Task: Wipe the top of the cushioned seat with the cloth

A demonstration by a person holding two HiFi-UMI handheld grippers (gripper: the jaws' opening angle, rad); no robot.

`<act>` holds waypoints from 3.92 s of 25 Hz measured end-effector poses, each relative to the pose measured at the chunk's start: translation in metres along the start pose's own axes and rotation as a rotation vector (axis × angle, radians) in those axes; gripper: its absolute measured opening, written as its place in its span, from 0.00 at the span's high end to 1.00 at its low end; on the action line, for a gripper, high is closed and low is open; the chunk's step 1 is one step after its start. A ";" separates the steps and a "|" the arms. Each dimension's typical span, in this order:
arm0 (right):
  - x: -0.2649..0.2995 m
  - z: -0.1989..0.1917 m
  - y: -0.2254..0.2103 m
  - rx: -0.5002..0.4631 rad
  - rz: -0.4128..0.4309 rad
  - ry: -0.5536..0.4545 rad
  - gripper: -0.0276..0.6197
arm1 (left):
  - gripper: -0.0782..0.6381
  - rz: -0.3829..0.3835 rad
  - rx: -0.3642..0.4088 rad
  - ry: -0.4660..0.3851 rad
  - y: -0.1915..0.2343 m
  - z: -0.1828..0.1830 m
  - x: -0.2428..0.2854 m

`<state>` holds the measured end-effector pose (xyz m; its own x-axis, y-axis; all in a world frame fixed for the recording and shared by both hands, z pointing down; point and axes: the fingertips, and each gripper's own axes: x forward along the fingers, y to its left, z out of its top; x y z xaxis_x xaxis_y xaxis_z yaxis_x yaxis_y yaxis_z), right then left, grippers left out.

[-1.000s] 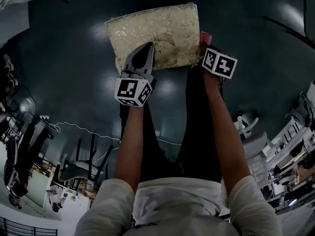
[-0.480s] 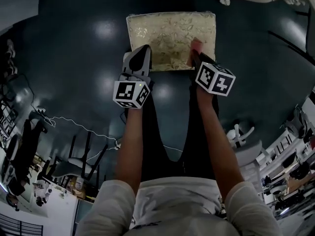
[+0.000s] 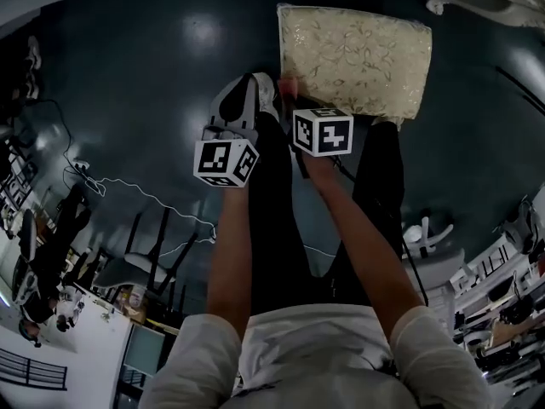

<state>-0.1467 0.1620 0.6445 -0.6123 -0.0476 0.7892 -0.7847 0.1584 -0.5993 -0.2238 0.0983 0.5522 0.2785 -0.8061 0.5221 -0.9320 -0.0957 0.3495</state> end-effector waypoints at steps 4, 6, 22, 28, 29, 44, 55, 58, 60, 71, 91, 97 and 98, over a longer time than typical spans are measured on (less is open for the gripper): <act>0.025 -0.008 0.006 0.006 -0.019 0.035 0.92 | 0.87 0.009 -0.014 0.007 0.012 -0.008 -0.009; 0.031 -0.012 0.002 0.013 -0.038 0.049 0.92 | 0.87 0.003 -0.020 0.014 0.011 -0.012 -0.010; -0.024 -0.003 -0.049 -0.011 -0.048 -0.011 0.92 | 0.87 -0.088 0.001 0.058 -0.053 -0.025 0.037; -0.065 -0.004 -0.104 0.046 -0.108 -0.048 0.92 | 0.87 -0.157 0.056 0.099 -0.096 -0.033 0.055; -0.072 -0.004 -0.115 0.047 -0.116 -0.054 0.92 | 0.87 -0.168 0.063 0.101 -0.104 -0.033 0.059; -0.177 -0.001 -0.256 0.187 -0.312 -0.173 0.92 | 0.87 -0.357 0.122 0.059 -0.235 -0.010 0.110; -0.185 -0.008 -0.313 0.261 -0.398 -0.163 0.92 | 0.87 -0.346 0.109 0.070 -0.227 -0.019 0.104; -0.183 -0.003 -0.316 0.281 -0.395 -0.158 0.92 | 0.87 -0.333 0.107 0.060 -0.215 -0.013 0.100; -0.186 0.001 -0.310 0.275 -0.405 -0.166 0.92 | 0.87 -0.312 0.096 0.052 -0.202 -0.010 0.095; -0.141 -0.011 -0.151 0.108 -0.161 -0.146 0.92 | 0.87 -0.126 0.028 0.020 -0.090 0.002 0.042; 0.010 -0.064 -0.042 -0.083 -0.069 0.227 0.92 | 0.87 -0.024 -0.008 0.041 -0.013 -0.017 0.000; -0.026 -0.068 -0.094 -0.019 -0.110 0.197 0.92 | 0.87 -0.060 0.004 0.047 -0.043 -0.019 0.018; -0.033 -0.067 -0.104 -0.014 -0.117 0.189 0.92 | 0.87 -0.069 0.007 0.051 -0.050 -0.021 0.023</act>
<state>-0.0387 0.2136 0.6899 -0.4873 0.1196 0.8650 -0.8470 0.1761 -0.5015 -0.1660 0.0969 0.5629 0.3535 -0.7669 0.5356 -0.9116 -0.1542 0.3809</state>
